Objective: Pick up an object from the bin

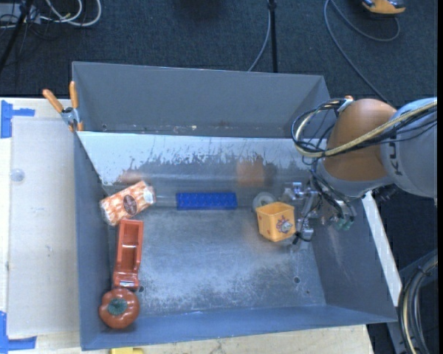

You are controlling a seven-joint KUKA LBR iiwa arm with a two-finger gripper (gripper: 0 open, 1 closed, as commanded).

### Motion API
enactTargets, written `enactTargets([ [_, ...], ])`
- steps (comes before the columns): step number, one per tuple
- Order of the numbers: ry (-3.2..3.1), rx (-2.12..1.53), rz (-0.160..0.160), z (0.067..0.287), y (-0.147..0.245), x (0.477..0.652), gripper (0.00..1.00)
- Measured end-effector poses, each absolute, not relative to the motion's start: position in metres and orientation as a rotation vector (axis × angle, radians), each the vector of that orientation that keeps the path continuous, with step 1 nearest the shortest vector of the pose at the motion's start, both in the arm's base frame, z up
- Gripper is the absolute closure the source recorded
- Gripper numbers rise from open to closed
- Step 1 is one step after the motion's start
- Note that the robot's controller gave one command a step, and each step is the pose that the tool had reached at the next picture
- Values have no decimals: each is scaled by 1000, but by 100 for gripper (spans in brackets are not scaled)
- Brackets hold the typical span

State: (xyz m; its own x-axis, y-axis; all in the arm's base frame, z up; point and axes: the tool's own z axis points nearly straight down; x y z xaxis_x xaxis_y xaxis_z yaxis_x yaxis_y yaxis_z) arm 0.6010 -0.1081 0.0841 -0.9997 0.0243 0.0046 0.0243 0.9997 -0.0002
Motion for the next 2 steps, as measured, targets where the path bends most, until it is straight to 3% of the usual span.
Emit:
enactTargets([
  [1, -3143, -132, 1, 74, -81, 607, 100],
  [2, -3144, -131, 1, 74, -81, 607, 100],
])
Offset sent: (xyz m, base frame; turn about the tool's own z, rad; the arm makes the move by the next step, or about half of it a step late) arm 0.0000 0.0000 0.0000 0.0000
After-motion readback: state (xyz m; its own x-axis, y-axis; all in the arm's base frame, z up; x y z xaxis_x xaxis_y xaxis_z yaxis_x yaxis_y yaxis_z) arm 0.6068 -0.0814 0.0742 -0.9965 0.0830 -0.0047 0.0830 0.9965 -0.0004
